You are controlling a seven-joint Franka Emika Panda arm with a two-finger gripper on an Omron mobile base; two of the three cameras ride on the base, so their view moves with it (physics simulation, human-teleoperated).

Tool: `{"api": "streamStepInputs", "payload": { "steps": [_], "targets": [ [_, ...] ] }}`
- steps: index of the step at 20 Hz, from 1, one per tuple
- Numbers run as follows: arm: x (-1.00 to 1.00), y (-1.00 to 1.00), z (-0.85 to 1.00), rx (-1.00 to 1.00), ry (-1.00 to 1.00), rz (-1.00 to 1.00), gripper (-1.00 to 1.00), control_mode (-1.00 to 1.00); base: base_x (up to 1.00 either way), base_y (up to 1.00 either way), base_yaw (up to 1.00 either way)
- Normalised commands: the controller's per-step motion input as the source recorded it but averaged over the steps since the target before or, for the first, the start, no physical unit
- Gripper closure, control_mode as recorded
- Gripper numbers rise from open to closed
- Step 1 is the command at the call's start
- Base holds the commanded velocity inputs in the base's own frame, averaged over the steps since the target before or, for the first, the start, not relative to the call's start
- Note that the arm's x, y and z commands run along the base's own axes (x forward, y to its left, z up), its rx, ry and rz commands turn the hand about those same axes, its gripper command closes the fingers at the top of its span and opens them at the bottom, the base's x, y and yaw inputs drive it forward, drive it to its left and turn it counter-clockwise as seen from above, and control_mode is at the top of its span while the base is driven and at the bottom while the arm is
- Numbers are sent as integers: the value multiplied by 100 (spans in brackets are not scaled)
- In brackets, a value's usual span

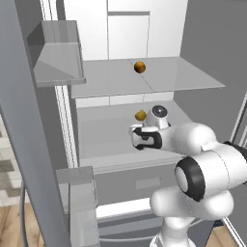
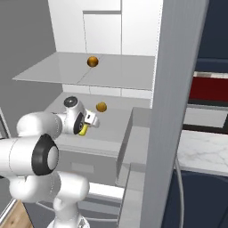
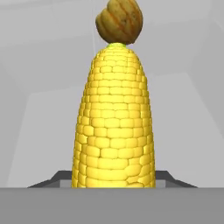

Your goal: Place the corn in the correct fridge rack based on whether it is a fruit or vegetable. Finally, close the fridge door.

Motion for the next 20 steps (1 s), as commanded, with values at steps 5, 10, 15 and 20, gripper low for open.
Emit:
{"api": "streamStepInputs", "payload": {
  "steps": [5, 10, 15, 20],
  "targets": [
    [64, 0, -25, 0, 0, 0, 100, -100, 0, 0, 0],
    [44, 1, -55, 0, 3, 0, 100, -100, 0, 0, 0],
    [12, 4, -75, 0, 1, 0, 100, -100, 0, 0, 0],
    [1, 2, -69, 0, -1, 0, -100, -100, 0, 0, 0]
  ]
}}
